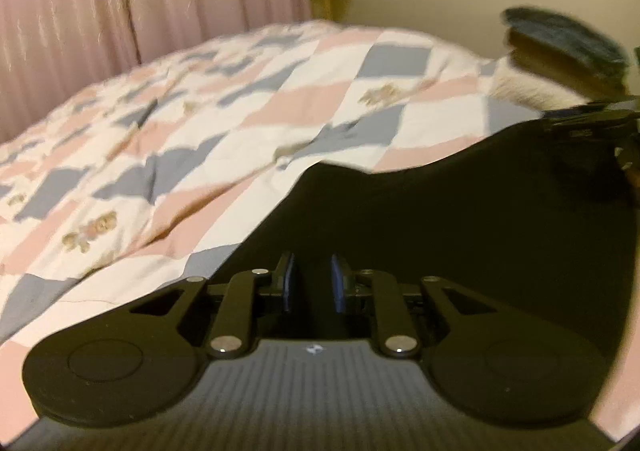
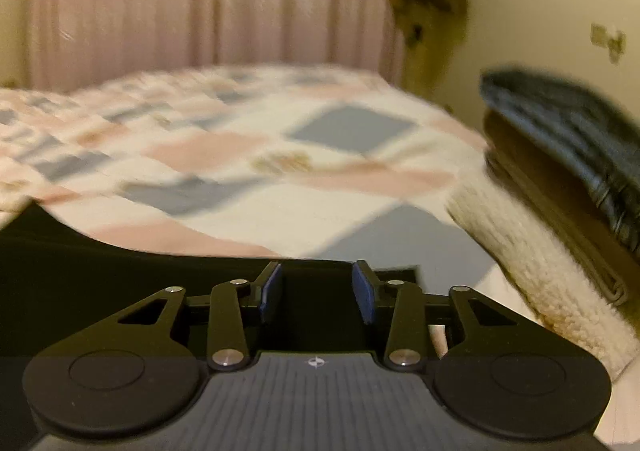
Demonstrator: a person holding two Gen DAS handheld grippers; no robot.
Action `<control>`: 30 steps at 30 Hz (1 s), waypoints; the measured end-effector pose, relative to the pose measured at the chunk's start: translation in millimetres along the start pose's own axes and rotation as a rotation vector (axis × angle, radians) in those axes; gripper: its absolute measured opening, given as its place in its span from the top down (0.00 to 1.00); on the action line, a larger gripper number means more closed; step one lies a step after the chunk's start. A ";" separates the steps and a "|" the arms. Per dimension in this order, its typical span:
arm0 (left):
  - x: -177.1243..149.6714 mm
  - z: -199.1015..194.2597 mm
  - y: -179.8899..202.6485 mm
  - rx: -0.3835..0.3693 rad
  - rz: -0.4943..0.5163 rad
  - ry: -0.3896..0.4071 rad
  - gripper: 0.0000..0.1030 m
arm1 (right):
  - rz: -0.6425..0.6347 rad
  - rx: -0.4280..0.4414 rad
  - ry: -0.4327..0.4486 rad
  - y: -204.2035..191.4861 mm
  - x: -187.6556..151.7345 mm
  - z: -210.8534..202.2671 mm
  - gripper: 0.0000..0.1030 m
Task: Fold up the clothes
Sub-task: 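Grasp the sweatpants edge with the left gripper while the right gripper releases it, then lower the folded black sweatpants onto the quilt and open both grippers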
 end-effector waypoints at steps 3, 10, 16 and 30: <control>-6.7 24.5 -13.2 -0.047 -0.079 -0.039 0.79 | 0.048 0.036 -0.076 14.0 -10.7 24.3 0.63; -19.1 -24.3 -42.3 0.044 -0.135 -0.016 0.82 | 0.132 -0.007 0.010 24.8 -0.4 -17.2 0.55; -43.5 -111.1 12.8 0.007 -0.008 0.061 0.81 | 0.100 0.034 0.105 5.5 -27.5 -95.2 0.51; -98.5 -121.3 59.5 0.114 -0.005 -0.041 0.78 | 0.036 0.039 0.011 -25.3 -71.4 -122.9 0.40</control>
Point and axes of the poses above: each gripper's, at about its wrist camera, not at the fingertips, and z roughly the way its jaws point, y to its right, x to its top, the point moved 8 cm from there along z, roughly the way its jaws point, and after that the axes turned 3 degrees about z, right-handed, at the moved point
